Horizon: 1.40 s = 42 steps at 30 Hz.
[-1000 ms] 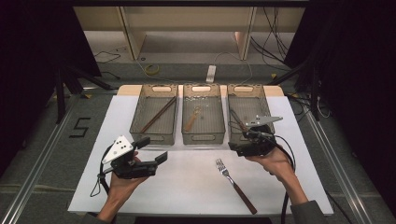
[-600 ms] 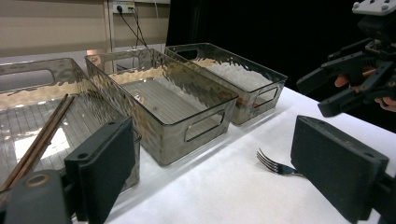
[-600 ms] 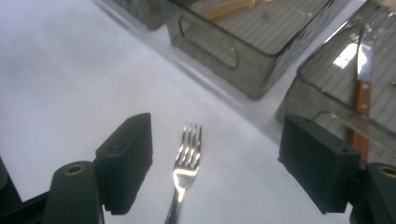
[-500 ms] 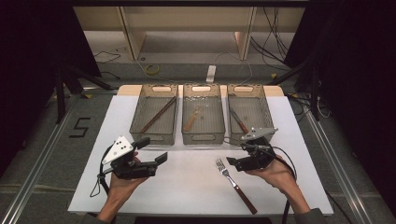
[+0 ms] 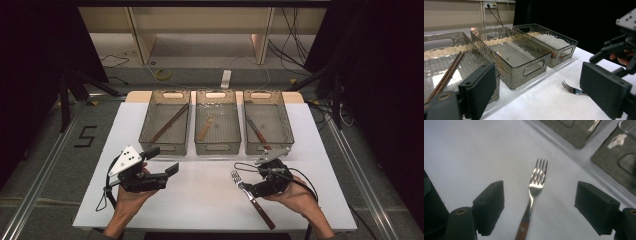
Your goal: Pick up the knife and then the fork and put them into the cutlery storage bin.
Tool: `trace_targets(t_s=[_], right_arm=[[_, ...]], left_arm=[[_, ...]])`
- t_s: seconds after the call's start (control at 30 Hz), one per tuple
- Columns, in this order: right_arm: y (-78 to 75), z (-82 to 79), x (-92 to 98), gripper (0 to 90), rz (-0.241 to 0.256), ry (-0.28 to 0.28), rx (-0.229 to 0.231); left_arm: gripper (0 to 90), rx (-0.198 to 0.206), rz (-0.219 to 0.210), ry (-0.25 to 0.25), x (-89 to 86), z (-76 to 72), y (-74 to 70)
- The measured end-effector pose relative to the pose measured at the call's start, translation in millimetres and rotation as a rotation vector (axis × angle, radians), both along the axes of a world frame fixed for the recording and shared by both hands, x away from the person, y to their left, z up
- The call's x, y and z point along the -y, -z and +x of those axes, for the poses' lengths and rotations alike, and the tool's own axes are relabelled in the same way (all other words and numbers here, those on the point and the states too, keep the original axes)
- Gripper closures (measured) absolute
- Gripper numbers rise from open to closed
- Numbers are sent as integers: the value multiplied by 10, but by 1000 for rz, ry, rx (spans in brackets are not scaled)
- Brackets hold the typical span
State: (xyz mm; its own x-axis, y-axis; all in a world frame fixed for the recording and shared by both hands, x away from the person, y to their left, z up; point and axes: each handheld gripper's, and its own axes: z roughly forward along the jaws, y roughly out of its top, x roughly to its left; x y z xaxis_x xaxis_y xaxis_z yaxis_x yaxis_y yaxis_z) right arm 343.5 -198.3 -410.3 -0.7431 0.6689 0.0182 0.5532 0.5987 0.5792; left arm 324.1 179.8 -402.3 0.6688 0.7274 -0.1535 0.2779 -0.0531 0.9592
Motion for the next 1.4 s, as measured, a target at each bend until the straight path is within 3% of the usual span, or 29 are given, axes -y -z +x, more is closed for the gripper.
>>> trace_targets(t_s=[0.27, 0.67, 1.4], right_arm=[[141, -76, 13, 250, -74, -21, -42], [351, -129, -3, 343, -176, -42, -111], [497, -212, -23, 532, -242, -71, -161]], left_arm=[[133, 2, 5, 2, -1, -2, -2], [133, 2, 5, 2, -1, -4, -2], [133, 7, 3, -2, -3, -9, -5]])
